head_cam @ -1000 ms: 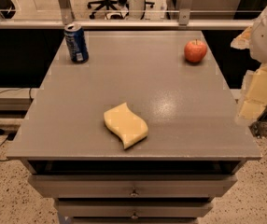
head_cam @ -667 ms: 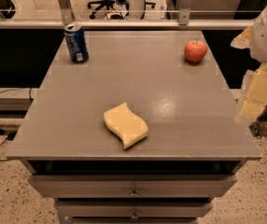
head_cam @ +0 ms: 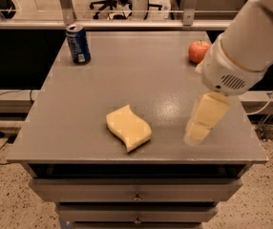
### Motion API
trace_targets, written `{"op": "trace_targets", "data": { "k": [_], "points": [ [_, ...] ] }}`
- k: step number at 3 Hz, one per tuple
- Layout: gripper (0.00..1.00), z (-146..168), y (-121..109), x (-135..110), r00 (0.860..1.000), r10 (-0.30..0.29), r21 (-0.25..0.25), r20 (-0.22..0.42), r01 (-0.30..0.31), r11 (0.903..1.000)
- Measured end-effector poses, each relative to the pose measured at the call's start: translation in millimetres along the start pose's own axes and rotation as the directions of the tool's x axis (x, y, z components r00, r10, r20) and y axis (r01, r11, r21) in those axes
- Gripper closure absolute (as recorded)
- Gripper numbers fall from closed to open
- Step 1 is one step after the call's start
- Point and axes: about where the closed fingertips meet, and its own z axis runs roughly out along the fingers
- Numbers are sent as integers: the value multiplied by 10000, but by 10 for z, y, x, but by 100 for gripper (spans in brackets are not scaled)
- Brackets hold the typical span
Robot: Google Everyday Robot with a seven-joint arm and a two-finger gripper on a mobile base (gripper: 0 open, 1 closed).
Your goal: Move sponge near pepsi can
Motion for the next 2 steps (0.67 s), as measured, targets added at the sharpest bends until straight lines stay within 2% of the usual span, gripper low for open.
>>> {"op": "trace_targets", "data": {
  "k": [1,2],
  "points": [
    [0,326,221,-411,9963,473,-668,714,-426,9969],
    [0,590,331,-701,9860,1026,-1260,1314,-861,9883]
  ]
}}
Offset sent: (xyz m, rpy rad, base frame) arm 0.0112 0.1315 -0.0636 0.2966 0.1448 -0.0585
